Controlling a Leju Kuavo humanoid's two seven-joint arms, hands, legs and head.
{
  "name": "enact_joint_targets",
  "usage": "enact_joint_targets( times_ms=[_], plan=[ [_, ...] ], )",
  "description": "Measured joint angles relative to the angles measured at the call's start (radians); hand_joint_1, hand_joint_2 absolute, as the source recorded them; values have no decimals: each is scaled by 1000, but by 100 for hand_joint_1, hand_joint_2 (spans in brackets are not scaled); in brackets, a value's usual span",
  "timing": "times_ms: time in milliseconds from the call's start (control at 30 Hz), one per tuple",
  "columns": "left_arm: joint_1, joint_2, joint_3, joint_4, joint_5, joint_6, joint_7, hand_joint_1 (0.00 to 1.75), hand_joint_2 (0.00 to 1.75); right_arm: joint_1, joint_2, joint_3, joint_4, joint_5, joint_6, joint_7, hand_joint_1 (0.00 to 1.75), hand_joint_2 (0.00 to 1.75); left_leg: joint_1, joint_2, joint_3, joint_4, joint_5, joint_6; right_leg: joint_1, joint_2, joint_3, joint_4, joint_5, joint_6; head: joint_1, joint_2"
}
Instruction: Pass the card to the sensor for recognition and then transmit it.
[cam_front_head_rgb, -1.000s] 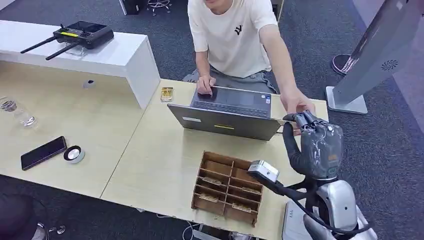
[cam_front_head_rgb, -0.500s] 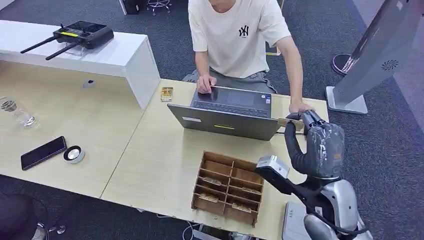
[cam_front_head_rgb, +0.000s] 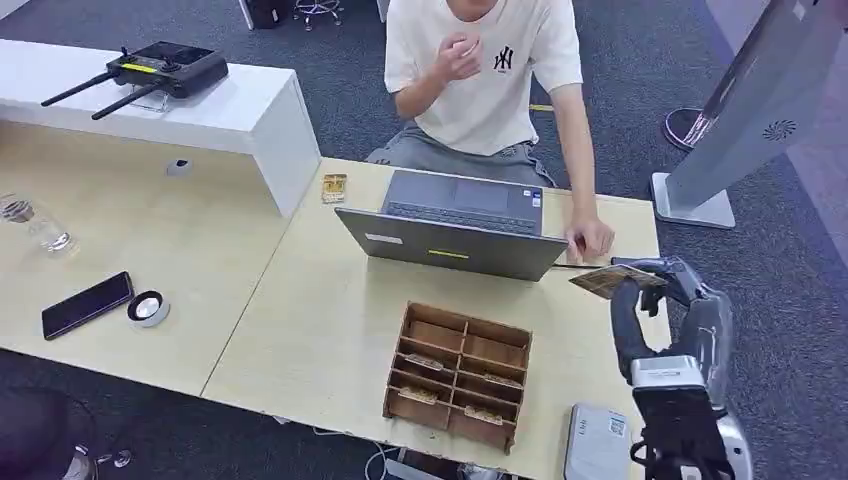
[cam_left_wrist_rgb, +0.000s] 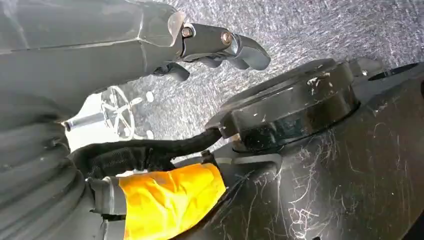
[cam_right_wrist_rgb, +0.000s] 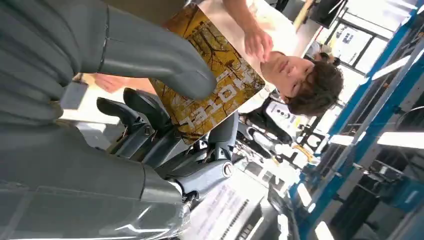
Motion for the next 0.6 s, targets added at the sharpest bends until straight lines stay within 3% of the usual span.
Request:
enact_joint_targets(
  times_ms=[333,600],
  plan=[
    [79,-19,121,-17,-34,0,28,0,175,162,-21,-93,-63,-187,91,-10,175,175,0,0,0,0,-1,0,0,0,0,0,0,0,0,0],
    [110,-35,172,-17,5,0,14,0,175,259,-81,-117,-64,-322,176,42,175,175,0,0,-1,0,-1,0,0,0,0,0,0,0,0,0]
  ],
)
